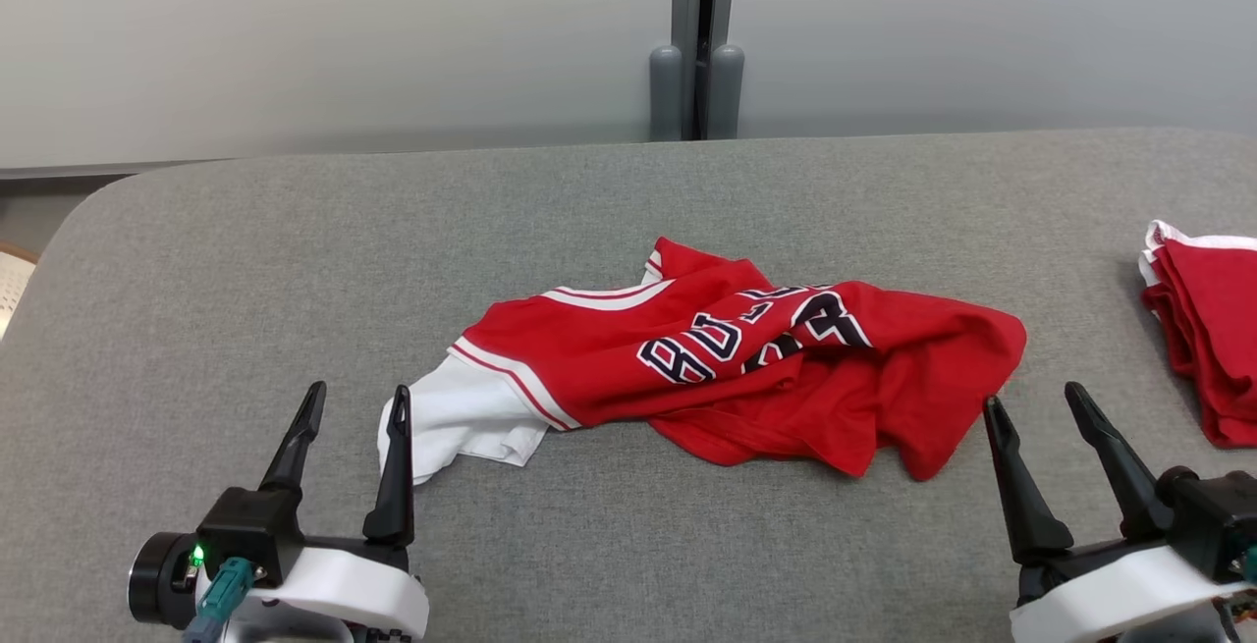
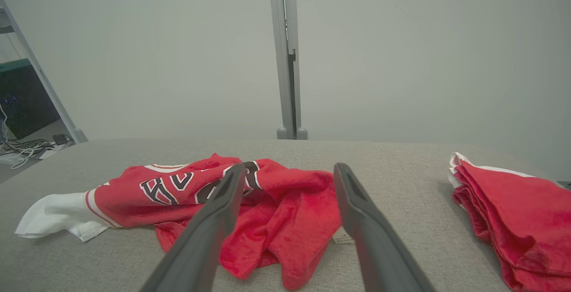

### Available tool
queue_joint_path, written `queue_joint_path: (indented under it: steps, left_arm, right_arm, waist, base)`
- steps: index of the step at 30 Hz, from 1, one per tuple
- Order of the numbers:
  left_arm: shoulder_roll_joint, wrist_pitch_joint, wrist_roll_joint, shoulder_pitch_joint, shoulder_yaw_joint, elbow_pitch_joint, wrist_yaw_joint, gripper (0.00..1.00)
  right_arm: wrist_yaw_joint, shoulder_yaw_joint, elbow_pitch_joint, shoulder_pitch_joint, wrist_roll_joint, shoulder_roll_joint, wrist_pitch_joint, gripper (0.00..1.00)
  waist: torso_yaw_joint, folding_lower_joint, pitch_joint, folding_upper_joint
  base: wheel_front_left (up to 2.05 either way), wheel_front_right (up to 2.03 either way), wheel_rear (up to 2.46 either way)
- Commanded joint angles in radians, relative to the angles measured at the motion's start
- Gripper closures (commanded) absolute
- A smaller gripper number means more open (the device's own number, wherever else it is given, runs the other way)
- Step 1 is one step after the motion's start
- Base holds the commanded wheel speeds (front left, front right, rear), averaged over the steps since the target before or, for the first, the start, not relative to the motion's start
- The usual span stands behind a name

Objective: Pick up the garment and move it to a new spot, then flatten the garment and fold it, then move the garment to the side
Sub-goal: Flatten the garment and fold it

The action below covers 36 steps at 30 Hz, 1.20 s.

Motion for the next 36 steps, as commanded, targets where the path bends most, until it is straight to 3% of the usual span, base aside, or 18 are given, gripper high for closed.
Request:
queue_joint_path:
  steps: [1,10,20,21,22,28,36]
  left_arm:
    - [0.000,-0.005,-0.005,-0.021,-0.001,-0.002,-0.002,0.00]
    - [-0.024,-0.033,0.010,-0.099,-0.026,-0.002,-0.022,0.00]
    - [-0.071,-0.065,0.009,-0.157,-0.042,0.040,-0.040,0.00]
    - [-0.072,-0.067,0.010,-0.161,-0.041,0.045,-0.043,0.00]
    - [-0.073,-0.068,0.010,-0.165,-0.038,0.048,-0.044,0.00]
    - [-0.071,-0.073,0.015,-0.165,-0.016,0.059,-0.039,0.00]
    - [-0.061,-0.075,0.027,-0.155,-0.003,0.047,-0.039,0.00]
  right_arm:
    - [0.000,0.012,0.006,-0.018,-0.005,-0.016,0.008,0.00]
    - [0.000,0.193,0.147,-0.133,0.020,-0.116,0.062,0.00]
    - [0.000,0.360,0.349,-0.269,0.065,-0.166,0.100,0.00]
    - [0.000,0.360,0.355,-0.274,0.068,-0.164,0.093,0.72]
    - [0.000,0.356,0.358,-0.277,0.072,-0.162,0.084,1.00]
    - [0.000,0.321,0.322,-0.276,0.070,-0.147,0.047,1.00]
    - [0.000,0.246,0.179,-0.247,0.062,-0.121,0.001,1.00]
  waist:
    - [0.010,0.0000,0.013,0.0000]
    - [0.086,0.0000,0.114,0.0000]
    - [0.138,0.0000,0.194,0.0000]
    - [0.139,0.0000,0.197,0.0000]
    - [0.139,0.0000,0.198,0.0000]
    - [0.111,0.0000,0.192,0.0000]
    - [0.056,0.0000,0.171,0.0000]
  base:
    - [0.00,0.00,0.00]
    - [0.00,0.00,0.00]
    - [0.00,0.00,0.00]
    - [0.00,0.00,0.00]
    - [0.00,0.00,0.00]
    - [0.00,0.00,0.00]
    - [0.00,0.00,0.00]
